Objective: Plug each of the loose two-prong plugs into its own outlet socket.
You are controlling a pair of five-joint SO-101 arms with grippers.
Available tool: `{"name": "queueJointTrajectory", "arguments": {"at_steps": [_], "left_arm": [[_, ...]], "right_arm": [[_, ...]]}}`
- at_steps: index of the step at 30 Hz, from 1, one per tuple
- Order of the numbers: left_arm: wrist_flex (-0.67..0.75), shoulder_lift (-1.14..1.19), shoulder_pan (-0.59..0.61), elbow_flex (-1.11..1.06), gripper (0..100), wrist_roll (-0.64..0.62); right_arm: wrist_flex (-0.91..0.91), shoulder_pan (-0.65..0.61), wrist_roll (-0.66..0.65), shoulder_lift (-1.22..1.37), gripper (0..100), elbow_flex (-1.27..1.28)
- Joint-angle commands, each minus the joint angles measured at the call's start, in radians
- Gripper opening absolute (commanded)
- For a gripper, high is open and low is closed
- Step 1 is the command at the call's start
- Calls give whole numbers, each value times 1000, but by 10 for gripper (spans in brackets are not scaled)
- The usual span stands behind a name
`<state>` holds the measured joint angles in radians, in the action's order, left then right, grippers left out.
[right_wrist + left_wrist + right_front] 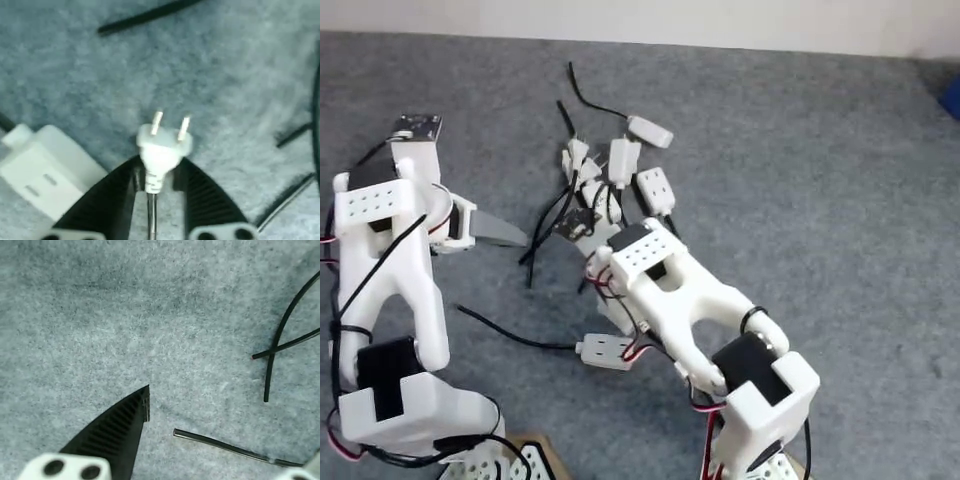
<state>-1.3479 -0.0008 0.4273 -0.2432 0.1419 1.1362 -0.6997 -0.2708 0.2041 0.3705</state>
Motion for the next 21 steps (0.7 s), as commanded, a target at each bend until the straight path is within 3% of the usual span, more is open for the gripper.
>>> {"name": "queueJointTrajectory", "arguments": {"at_steps": [1,14,21], "left_arm": [[6,-7,19,38,511,6],[-3,-7,7,67,511,6],[-152,-4,-1,274,511,6]], "right_arm": [[-15,1,9,-1,8,15],[25,1,6,-117,7,-59],[105,-5,6,-357,7,-266]]}}
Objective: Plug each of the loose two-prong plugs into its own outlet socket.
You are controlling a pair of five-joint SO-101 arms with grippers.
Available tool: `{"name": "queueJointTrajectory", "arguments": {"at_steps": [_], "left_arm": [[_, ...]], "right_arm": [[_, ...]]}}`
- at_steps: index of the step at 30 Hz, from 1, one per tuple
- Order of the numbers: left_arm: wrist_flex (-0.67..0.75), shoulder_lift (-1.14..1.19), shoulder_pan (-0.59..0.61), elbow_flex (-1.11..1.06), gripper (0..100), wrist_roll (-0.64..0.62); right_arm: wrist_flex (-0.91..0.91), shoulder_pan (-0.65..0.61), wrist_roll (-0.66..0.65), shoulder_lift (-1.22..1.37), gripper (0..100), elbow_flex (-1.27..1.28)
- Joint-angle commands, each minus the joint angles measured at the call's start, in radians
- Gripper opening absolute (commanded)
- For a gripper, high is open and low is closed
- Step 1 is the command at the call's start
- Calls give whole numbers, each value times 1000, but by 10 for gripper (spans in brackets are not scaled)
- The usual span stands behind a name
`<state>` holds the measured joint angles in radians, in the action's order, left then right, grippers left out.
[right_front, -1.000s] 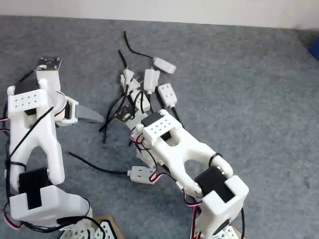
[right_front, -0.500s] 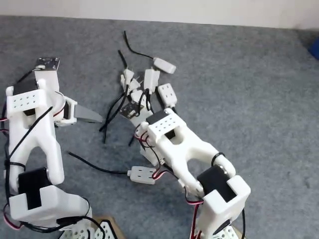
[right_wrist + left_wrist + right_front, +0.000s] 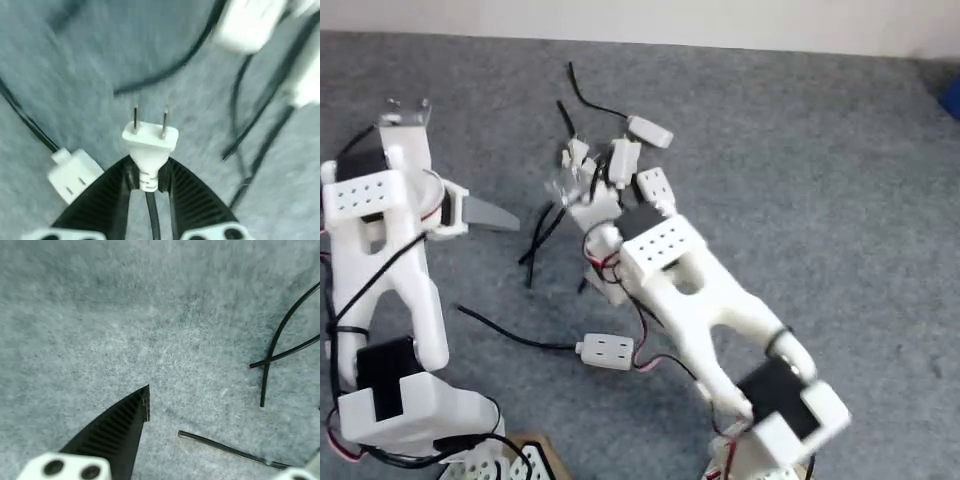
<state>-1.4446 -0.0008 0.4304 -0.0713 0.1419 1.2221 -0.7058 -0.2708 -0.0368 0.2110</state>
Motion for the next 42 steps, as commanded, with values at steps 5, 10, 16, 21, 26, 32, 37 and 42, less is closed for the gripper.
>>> {"name": "queueJointTrajectory", "arguments": {"at_steps": [5,10,16,21,26,32,37,42], "left_arm": [[-150,-7,-85,188,514,51],[-167,-7,-113,237,532,68],[-169,-7,-140,242,638,132],[-201,-7,-223,240,638,129],[-201,-7,-268,243,638,100],[-195,4,-283,240,637,94],[-180,8,-277,236,637,94],[-130,67,-251,183,637,98]], "right_arm": [[-67,-47,14,-140,7,-94],[-510,-39,44,-226,8,263],[-808,8,41,-430,8,545],[-928,24,41,-518,8,651],[-926,21,41,-526,8,664],[-820,-65,46,-533,8,656],[-688,-94,84,-535,8,602],[-608,-99,87,-535,8,541]]}}
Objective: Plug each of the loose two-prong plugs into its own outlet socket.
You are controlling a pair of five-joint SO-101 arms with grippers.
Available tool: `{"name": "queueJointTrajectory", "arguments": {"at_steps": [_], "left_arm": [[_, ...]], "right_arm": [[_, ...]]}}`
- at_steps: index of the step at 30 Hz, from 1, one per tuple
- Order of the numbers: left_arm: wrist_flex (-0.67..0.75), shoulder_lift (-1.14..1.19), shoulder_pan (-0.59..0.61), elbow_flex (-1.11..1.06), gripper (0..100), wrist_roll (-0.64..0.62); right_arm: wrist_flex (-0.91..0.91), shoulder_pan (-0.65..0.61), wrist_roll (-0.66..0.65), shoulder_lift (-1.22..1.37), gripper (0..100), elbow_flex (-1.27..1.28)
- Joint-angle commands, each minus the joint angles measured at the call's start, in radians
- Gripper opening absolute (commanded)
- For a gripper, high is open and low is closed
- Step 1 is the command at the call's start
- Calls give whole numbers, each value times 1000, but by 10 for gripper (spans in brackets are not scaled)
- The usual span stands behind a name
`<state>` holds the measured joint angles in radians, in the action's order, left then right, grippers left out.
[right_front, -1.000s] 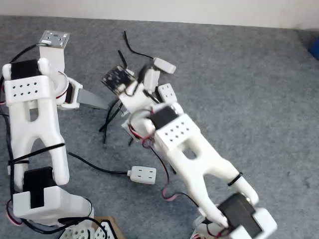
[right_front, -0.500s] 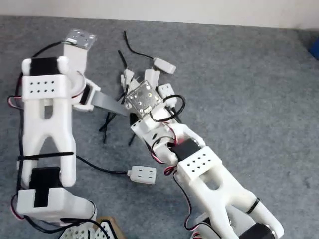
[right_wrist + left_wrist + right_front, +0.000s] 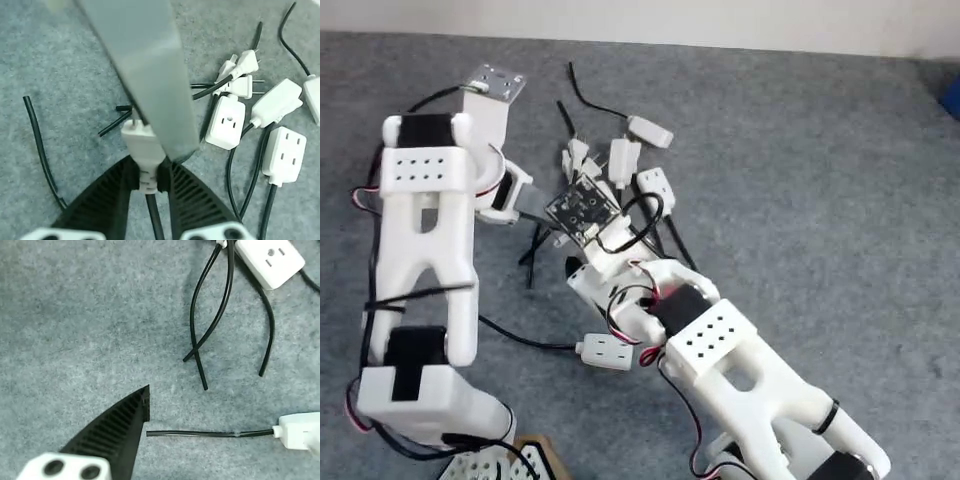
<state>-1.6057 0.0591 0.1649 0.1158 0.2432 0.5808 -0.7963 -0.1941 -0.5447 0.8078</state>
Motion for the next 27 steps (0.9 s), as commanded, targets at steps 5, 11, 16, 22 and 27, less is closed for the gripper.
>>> {"name": "queueJointTrajectory", "arguments": {"at_steps": [5,11,16,22,27], "left_arm": [[46,30,38,-24,637,-2],[95,30,38,-73,637,-2],[112,30,38,-101,637,-2],[115,30,48,-102,637,-2],[115,30,65,-101,637,-2]], "right_arm": [[38,-7,11,-25,8,-64],[84,-7,11,-25,8,-93],[166,15,5,-25,8,-179],[225,25,3,-25,8,-242],[245,30,2,-21,8,-285]]}}
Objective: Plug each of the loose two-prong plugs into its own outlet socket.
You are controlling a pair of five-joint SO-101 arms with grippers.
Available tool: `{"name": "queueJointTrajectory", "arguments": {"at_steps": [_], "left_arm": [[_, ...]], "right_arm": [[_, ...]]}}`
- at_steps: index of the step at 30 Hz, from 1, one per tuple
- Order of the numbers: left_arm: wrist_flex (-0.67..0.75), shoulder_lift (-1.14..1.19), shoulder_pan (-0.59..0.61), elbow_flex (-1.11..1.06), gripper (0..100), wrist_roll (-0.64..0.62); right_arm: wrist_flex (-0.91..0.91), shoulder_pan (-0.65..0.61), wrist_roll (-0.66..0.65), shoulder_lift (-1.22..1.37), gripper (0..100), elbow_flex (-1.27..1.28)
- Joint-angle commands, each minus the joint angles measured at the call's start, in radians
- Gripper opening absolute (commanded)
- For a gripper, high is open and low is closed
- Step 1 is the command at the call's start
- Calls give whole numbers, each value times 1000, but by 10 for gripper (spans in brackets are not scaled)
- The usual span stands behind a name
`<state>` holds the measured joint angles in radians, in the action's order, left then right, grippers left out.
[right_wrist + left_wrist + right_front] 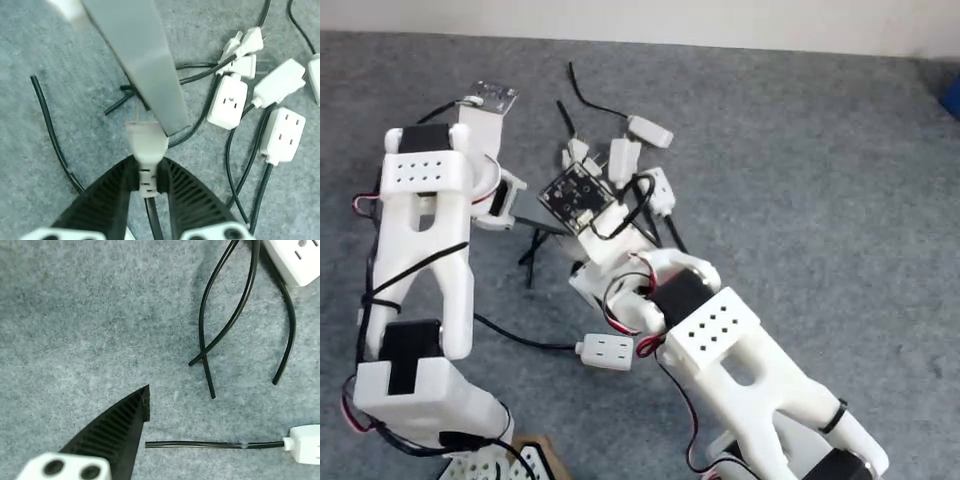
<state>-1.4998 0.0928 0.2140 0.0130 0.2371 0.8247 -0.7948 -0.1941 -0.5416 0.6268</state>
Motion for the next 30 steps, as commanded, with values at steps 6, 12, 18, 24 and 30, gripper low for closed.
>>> {"name": "queueJointTrajectory", "arguments": {"at_steps": [6,12,18,24,30], "left_arm": [[9,-4,16,7,637,5],[9,-4,16,2,637,5],[11,-5,44,22,637,5],[11,-2,150,110,637,-5],[58,-1,223,110,637,-51]], "right_arm": [[54,30,-38,-15,8,-185],[58,30,-40,-13,8,-194],[114,31,-78,-13,8,-188],[217,45,-83,-15,8,-157],[344,44,-83,-12,8,-162]]}}
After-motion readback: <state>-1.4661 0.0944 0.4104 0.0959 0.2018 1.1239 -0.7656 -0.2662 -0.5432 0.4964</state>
